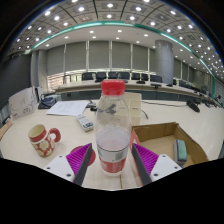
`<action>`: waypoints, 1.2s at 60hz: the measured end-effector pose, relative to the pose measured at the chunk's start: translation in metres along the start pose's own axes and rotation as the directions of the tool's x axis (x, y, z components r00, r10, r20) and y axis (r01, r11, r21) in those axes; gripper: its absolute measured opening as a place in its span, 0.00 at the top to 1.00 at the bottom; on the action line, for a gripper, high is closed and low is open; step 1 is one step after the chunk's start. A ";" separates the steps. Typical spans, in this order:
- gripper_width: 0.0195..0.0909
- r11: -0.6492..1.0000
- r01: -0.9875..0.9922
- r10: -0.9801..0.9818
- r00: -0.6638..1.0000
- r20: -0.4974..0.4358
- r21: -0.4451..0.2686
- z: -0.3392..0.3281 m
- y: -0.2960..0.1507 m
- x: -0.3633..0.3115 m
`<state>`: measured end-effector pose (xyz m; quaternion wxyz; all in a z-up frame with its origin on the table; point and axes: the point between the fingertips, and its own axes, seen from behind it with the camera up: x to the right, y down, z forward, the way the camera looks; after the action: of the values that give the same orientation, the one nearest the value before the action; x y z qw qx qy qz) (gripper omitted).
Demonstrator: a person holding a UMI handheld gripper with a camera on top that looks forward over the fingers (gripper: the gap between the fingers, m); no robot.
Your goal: Pour water
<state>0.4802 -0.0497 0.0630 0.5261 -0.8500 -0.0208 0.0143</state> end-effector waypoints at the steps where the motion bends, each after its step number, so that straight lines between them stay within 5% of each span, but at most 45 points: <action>1: 0.14 1.000 0.005 -0.005 1.000 -0.001 0.002 0.004 0.000 0.000; 6: 0.24 1.000 0.027 -0.027 1.000 -0.007 0.010 0.018 0.001 0.001; 10: 0.49 0.999 0.040 -0.040 0.999 -0.022 0.025 0.025 -0.001 0.005; 23: 0.71 0.998 0.046 -0.045 0.999 -0.025 0.033 0.024 -0.006 0.001; 36: 0.71 0.983 0.180 -0.176 0.980 -0.089 0.039 0.016 -0.039 -0.010; 47: 0.72 0.883 0.468 -0.447 0.861 -0.242 0.031 -0.003 -0.097 -0.027; 60: 0.72 0.455 0.882 -0.844 0.383 -0.377 -0.123 -0.009 -0.140 -0.070; 72: 0.72 -0.010 0.953 -0.912 -0.133 -0.387 -0.303 -0.002 -0.148 -0.100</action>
<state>0.3770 0.0097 0.1968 0.3957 -0.5262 -0.4843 -0.5762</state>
